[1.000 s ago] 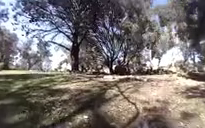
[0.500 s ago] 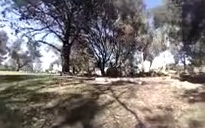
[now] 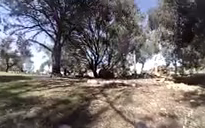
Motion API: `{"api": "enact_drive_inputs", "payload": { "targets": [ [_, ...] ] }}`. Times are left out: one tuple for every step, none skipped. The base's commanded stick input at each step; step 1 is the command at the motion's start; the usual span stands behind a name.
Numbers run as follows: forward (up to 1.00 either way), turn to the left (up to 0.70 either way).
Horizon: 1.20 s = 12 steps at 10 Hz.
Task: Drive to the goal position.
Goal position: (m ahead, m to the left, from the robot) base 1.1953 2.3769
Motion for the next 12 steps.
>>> {"api": "enact_drive_inputs", "payload": {
  "targets": [
    [0.70,-0.27],
    [0.70,-0.27],
    [0.70,-0.27],
    [0.70,-0.27],
    [0.70,-0.27],
    [0.70,-0.27],
    [0.70,-0.27],
    [0.70,-0.27],
    [0.70,-0.27],
    [0.70,-0.27],
    [0.70,-0.27],
    [0.70,-0.27]
  ]
}}
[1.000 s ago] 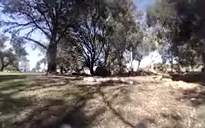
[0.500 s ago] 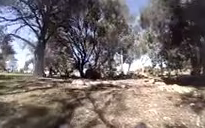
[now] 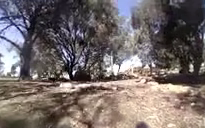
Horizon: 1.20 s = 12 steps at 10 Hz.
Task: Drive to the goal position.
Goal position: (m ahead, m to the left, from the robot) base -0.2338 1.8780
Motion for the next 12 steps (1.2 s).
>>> {"api": "enact_drive_inputs", "payload": {
  "targets": [
    [0.70,-0.27],
    [0.70,-0.27],
    [0.70,-0.27],
    [0.70,-0.27],
    [0.70,-0.27],
    [0.70,-0.27],
    [0.70,-0.27],
    [0.70,-0.27],
    [0.70,-0.16],
    [0.70,-0.02],
    [0.70,0.00],
    [0.63,0.00]
  ]
}}
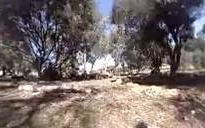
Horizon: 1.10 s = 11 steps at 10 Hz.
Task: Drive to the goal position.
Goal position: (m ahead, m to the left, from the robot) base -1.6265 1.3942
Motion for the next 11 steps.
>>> {"api": "enact_drive_inputs", "payload": {
  "targets": [
    [0.24,0.00],
    [0.00,0.00],
    [0.00,0.00],
    [0.00,0.00],
    [0.00,0.00],
    [0.00,0.00],
    [0.00,0.00],
    [0.00,0.00],
    [0.00,0.00],
    [0.41,0.16],
    [0.70,0.27]
  ]
}}
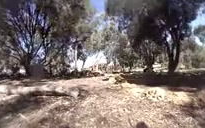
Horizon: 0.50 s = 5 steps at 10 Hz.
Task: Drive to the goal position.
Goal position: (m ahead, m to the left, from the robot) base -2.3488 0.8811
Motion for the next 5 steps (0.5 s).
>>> {"api": "enact_drive_inputs", "payload": {
  "targets": [
    [0.70,0.27],
    [0.70,0.27],
    [0.70,0.27],
    [0.70,0.18],
    [0.70,0.03]
  ]
}}
